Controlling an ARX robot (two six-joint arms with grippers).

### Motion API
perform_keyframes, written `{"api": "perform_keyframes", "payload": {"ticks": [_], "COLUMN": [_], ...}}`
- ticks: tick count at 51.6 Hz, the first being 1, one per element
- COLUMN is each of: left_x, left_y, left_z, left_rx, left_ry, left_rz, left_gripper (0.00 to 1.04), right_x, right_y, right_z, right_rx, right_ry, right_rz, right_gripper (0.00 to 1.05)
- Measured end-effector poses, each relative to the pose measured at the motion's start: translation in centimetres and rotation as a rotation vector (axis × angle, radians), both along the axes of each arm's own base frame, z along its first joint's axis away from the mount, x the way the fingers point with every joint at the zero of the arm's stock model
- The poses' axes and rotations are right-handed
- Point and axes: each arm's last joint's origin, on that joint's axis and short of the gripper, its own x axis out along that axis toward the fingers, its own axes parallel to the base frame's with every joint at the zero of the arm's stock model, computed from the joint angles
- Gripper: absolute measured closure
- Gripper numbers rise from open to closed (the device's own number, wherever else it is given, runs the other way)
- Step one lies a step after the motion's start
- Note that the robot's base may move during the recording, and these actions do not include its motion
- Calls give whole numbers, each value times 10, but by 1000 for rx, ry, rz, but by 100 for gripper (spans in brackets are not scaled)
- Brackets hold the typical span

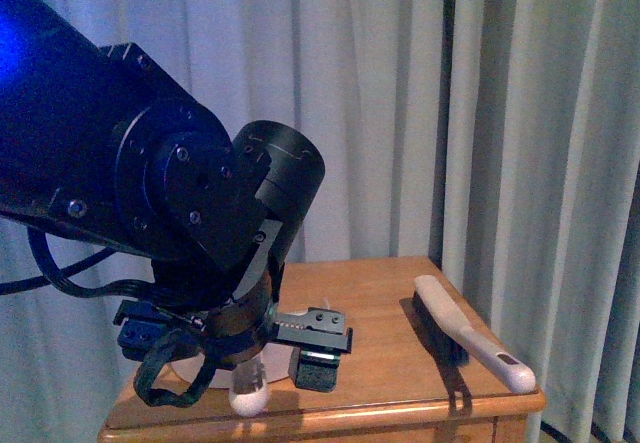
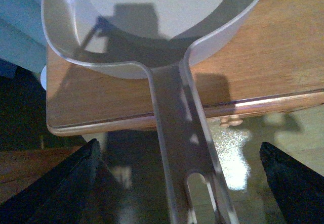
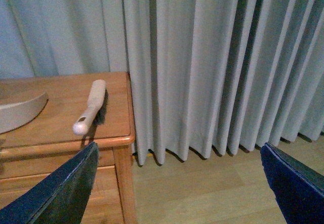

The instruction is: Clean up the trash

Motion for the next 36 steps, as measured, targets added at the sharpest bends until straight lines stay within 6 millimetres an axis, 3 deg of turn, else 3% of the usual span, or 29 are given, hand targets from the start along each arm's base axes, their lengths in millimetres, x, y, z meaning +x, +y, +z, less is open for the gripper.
{"api": "perform_keyframes", "payload": {"ticks": [21, 36], "left_x": [12, 16], "left_y": [6, 10], "left_z": [-25, -26], "left_rx": [41, 43], "left_ry": [24, 27], "left_rz": [1, 5], "left_gripper": [8, 8], "right_x": [0, 0], "right_y": [0, 0], "right_z": [0, 0], "right_rx": [0, 0], "right_ry": [0, 0], "right_rz": [0, 0], "right_gripper": [7, 7]}}
